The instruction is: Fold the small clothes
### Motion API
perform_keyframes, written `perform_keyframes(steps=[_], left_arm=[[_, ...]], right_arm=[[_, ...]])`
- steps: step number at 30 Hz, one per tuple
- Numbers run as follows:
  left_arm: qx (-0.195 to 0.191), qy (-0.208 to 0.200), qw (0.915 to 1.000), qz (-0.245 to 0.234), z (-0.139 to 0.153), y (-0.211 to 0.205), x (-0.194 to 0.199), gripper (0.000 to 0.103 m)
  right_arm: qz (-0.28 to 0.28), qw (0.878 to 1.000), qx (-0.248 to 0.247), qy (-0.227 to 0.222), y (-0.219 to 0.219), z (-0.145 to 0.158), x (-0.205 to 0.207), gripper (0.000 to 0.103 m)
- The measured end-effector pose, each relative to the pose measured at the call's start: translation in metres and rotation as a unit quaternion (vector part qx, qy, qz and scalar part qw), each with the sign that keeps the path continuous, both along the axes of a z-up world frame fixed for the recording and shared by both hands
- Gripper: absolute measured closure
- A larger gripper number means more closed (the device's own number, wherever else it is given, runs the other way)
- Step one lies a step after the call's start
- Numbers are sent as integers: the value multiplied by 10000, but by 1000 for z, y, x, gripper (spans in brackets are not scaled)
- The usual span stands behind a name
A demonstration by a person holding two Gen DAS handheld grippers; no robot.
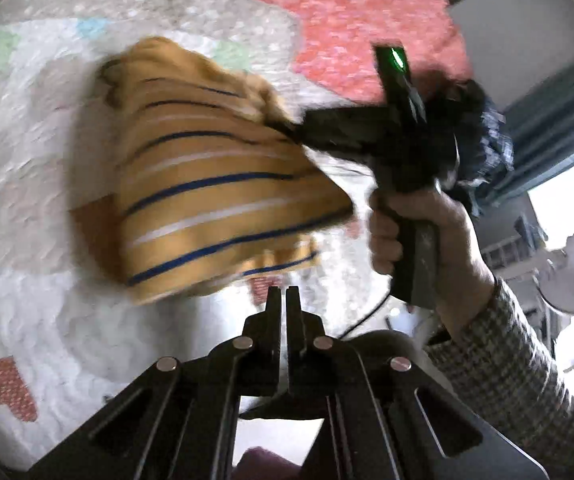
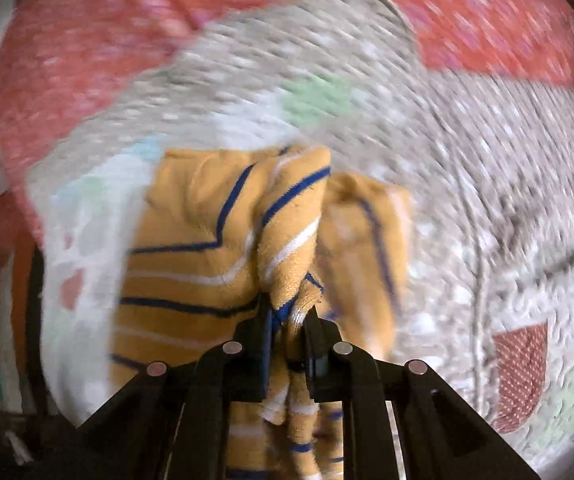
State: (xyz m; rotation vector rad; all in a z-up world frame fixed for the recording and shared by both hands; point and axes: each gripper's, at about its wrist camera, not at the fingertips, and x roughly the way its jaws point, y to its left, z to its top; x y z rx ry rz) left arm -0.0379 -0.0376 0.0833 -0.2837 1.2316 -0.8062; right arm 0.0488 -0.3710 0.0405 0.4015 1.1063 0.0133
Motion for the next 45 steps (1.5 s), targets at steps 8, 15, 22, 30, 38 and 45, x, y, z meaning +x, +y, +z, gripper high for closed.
perform_keyframes(steps=[8, 15, 22, 30, 38, 45], left_arm=[[473, 233, 9961, 707, -16, 17, 35, 103], [662, 243, 9935, 892, -29, -6, 53, 93], [852, 136, 9921, 907, -23, -9, 45, 87], [1060, -262, 9902, 874, -9, -40, 68, 74], [1523, 1, 9856, 736, -56, -78, 97, 65], [1100, 71, 9901, 870, -41, -52, 108, 64]], right_arm=[[-219, 9983, -110, -525, -9, 14, -26, 84], [-98, 9952, 115, -964, 8, 32, -50, 51], [71, 9978, 128, -650, 28, -3, -51, 77], [-331, 9951, 164, -912, -5, 5, -74, 86], [-708, 9945, 424, -651, -35, -28, -85, 56], [-992, 9795, 1243, -1240, -59, -20, -97, 43]])
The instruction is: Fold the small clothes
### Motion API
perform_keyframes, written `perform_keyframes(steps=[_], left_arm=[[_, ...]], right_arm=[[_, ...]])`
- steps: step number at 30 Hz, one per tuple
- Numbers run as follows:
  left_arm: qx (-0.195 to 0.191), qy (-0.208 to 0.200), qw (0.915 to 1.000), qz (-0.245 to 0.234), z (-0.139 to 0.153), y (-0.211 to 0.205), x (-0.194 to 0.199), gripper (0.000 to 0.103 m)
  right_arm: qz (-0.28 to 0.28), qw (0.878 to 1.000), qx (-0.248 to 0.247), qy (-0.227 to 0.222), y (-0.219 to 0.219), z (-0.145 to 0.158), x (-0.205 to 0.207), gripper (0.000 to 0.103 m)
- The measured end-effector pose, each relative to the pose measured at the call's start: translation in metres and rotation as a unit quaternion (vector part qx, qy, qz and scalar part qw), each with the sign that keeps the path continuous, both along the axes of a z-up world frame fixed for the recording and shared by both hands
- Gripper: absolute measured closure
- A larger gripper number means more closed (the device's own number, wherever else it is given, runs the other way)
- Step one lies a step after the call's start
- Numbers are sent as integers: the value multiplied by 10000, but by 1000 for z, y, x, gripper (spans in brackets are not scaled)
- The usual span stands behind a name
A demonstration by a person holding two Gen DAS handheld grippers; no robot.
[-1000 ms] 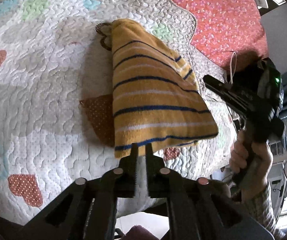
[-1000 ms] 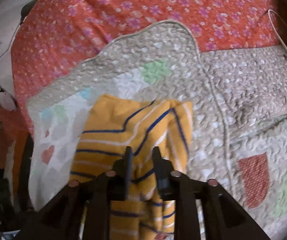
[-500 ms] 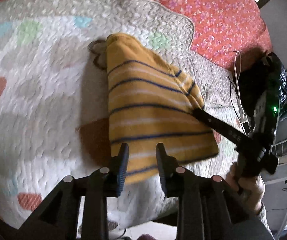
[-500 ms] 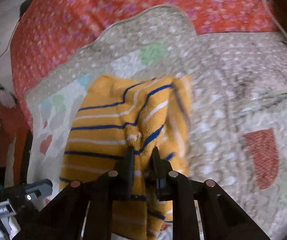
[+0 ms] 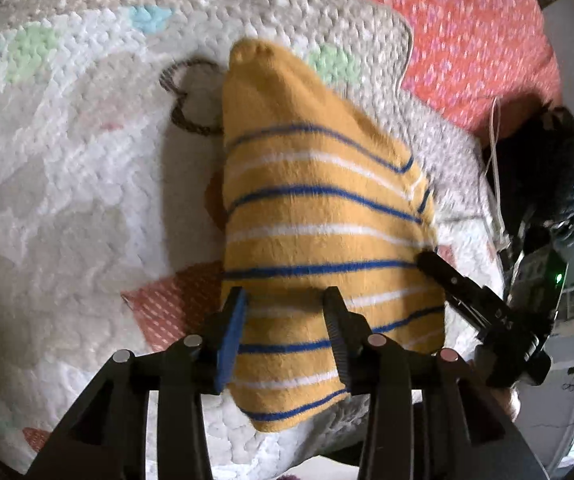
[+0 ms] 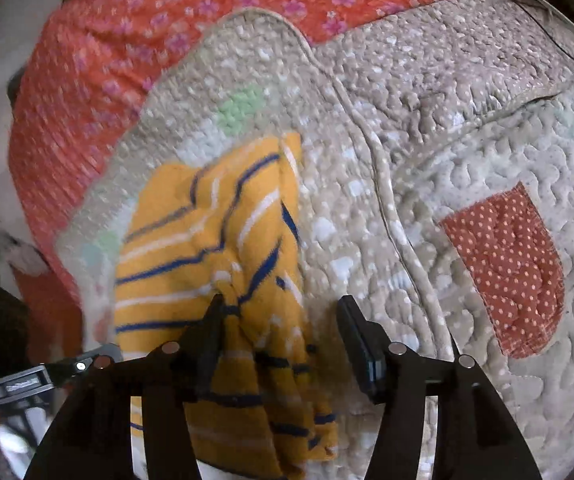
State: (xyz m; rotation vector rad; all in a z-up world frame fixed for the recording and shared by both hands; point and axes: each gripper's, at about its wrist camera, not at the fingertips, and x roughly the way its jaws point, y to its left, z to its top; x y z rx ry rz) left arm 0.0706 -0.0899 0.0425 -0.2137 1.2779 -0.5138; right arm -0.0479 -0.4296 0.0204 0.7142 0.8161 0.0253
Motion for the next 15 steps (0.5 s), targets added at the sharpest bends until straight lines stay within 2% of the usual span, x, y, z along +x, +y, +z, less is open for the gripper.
perform_keyframes(steps=[2, 4, 6, 8, 13, 15], left_arm=[[-85, -74, 9999, 107, 5, 9, 8, 61], [-143, -120, 9997, 179, 6, 15, 17, 53], [-332, -94, 9992, 180, 4, 18, 29, 40], [-505, 33, 9987, 40, -4, 13, 43, 34], [-659, 404, 9963, -374, -31, -11, 63, 25], [-689, 566, 9948, -491, -42, -24, 66, 13]], right_arm=[[-89, 9997, -83, -199, -2, 11, -3, 42], [-158, 9996, -81, -213, -4, 15, 3, 35], [-200, 9998, -22, -75, -8, 12, 15, 32], [-172, 9998, 38, 49, -10, 7, 30, 32], [78, 9993, 139, 338, -4, -13, 65, 30], [115, 9995, 77, 299, 0, -15, 68, 27]])
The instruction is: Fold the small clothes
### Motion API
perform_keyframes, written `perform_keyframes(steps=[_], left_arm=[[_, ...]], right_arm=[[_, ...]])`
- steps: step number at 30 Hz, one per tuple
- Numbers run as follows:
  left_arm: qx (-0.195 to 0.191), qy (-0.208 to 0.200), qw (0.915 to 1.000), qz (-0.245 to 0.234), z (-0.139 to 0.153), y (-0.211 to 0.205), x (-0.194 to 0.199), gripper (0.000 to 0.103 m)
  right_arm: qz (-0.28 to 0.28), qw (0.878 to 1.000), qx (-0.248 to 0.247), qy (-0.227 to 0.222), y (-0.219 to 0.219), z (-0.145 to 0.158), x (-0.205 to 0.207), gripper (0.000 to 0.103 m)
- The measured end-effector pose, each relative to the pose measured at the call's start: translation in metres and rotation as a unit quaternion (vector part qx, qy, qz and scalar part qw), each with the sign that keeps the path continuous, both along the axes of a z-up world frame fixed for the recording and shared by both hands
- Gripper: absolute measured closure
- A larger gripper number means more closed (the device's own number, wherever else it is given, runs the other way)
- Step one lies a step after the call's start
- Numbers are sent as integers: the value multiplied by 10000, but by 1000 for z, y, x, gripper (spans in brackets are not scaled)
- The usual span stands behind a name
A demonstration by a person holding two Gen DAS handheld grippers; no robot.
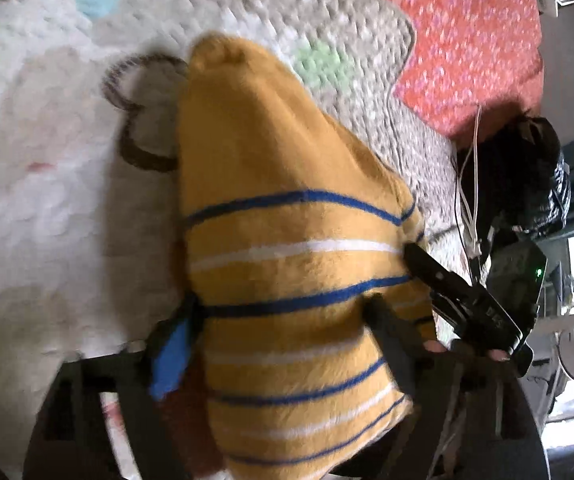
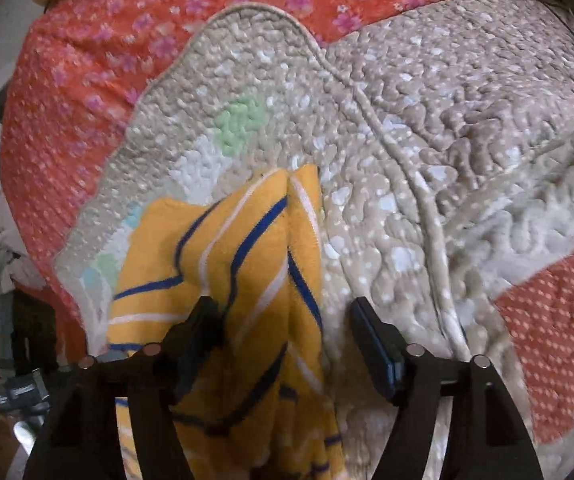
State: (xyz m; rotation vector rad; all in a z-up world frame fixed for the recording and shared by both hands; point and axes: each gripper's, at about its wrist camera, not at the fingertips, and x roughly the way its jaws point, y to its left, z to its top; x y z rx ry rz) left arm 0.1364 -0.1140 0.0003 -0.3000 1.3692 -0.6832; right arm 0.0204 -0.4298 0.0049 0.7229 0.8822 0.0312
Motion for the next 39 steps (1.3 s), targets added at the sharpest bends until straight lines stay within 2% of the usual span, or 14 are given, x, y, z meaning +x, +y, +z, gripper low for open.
perform_keyframes(steps=[1, 2, 3, 6, 11, 15, 18, 22, 25, 29, 32, 36, 38, 39], left_arm=[[63, 132, 9999, -28, -6, -7, -1, 13], [172, 210, 9996, -42, -11, -12, -2, 15], [242, 139, 9996, 0, -10, -15, -5, 25], [164, 10, 9997, 164, -1, -8, -11, 50], [-172, -70, 9992, 365, 29, 27, -21, 56], [-113, -306, 9977, 595, 55, 66, -22, 56], [198, -415, 9952, 867, 58, 98, -14, 52], [991, -334, 9894, 1010, 36, 116, -4, 47], [708, -195, 9899, 1209, 34, 137, -11, 47], [794, -985, 9805, 1505, 74, 152, -42, 48], [527, -1330, 9791, 1449, 90, 150, -61, 48], [562, -1098, 9844, 1252, 59, 129, -68, 48], [704, -1001, 9844, 1267, 41, 128, -71, 48], [697, -1022, 9840, 1281, 36, 130, -71, 46]], right_arm=[[68, 10000, 9, -18, 2, 1, 0, 31], [207, 9997, 91, -55, 4, 2, 1, 54], [289, 9995, 98, -31, 8, 5, 1, 74], [365, 9991, -175, -139, 21, 21, -5, 78], [616, 9970, 18, -459, 50, 61, -1, 81], [966, 9929, 158, -676, 86, 85, 17, 81], [1020, 9933, 210, -493, 107, 75, 31, 81], [991, 9939, -254, 402, 126, 29, 42, 78], [897, 9954, -198, 284, 123, 36, 24, 66], [770, 9944, -679, -242, 123, 83, 9, 62], [1006, 9930, -367, -504, 135, 103, 22, 62], [1706, 9833, 592, -217, 165, 81, 53, 62], [1716, 9845, 329, 177, 173, 58, 66, 63], [1584, 9866, 59, 388, 171, 43, 72, 69]])
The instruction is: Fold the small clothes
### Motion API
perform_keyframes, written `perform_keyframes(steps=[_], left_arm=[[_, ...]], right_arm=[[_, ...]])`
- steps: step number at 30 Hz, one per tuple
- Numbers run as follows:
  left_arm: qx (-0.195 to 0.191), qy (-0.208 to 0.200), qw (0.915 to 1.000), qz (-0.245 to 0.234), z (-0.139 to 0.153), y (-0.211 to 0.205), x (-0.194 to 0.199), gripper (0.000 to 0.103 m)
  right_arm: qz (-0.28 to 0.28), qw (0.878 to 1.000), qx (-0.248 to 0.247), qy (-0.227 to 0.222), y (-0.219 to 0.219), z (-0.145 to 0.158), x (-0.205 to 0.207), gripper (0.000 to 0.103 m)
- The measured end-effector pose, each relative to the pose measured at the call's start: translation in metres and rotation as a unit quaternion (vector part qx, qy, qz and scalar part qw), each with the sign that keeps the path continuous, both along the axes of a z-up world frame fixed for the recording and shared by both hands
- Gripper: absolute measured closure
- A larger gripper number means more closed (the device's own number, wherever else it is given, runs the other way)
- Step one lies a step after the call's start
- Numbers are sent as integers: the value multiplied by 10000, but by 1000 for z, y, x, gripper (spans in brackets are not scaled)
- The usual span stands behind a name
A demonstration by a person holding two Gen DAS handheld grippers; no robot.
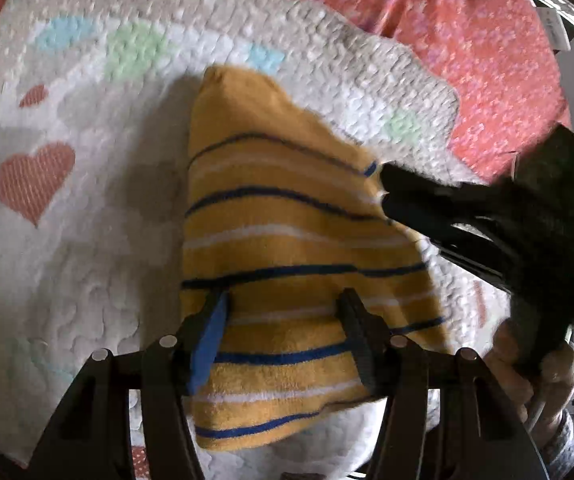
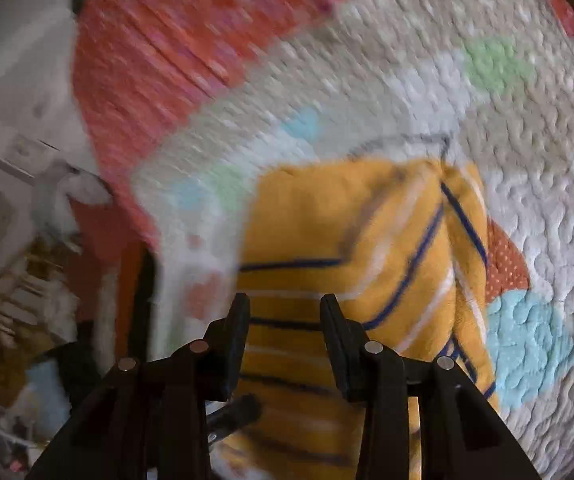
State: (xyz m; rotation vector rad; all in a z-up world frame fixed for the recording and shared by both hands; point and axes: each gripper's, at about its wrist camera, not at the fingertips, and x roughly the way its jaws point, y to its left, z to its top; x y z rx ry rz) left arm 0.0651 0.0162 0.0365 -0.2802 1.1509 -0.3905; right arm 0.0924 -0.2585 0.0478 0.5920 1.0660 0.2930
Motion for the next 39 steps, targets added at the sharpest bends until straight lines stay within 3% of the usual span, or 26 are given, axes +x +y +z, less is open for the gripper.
perform_keyframes(steps=[2, 3, 5, 8, 10, 12, 15, 16, 20, 22, 25, 27, 31, 34, 37, 39], left_arm=[[-60, -104, 9999, -62, -1, 0, 0, 45], [-52, -117, 9999, -116, -2, 0, 1, 44], [46, -107, 9998, -173, 0, -5, 1, 44], [188, -186, 9996, -111, 7, 2, -6, 44], [318, -134, 9994, 17, 3, 7, -13, 44], [287, -67, 9995, 128, -3, 11, -22, 39], [311, 75, 9992, 231, -10, 16, -32, 39], [341, 75, 9991, 260, -9, 17, -36, 39], [623, -426, 9967, 296, 21, 22, -69, 39], [686, -772, 9938, 409, 38, 28, -90, 39], [960, -1421, 9826, 716, 63, 36, -126, 39], [1298, -1987, 9665, 981, 79, 38, -155, 29], [1548, -2939, 9324, 1422, 112, 41, -204, 6], [1587, -3549, 9090, 1504, 144, 41, -233, 0], [1686, -3708, 8997, 1566, 170, 36, -253, 0], [1665, -3681, 9026, 1486, 180, 32, -264, 0]], right_arm=[[-359, 9992, -132, 115, -14, -19, 2, 75], [-492, 9987, 42, 142, -20, -21, 0, 79], [-697, 9975, 47, 102, -25, -10, -12, 78], [-577, 9952, -691, -385, -10, 25, -45, 72], [-555, 9906, -1112, -571, 0, 32, -72, 72], [-559, 9857, -1493, -538, 10, 24, -103, 72], [-411, 9811, -1888, -43, 17, -14, -121, 72], [-458, 9798, -1946, -58, 17, -18, -128, 72], [-686, 9858, -1521, -169, 7, -4, -162, 69], [-686, 9833, -1657, -308, 10, 6, -179, 68], [-747, 9805, -1750, -490, 14, 21, -202, 61], [-815, 9791, -1761, -605, 22, 30, -217, 51], [-875, 9755, -1859, -783, 30, 42, -239, 47], [-945, 9729, -1891, -937, 34, 57, -255, 46], [-1052, 9687, -1936, -1144, 35, 73, -269, 40], [-1141, 9649, -1995, -1270, 35, 83, -279, 31]])
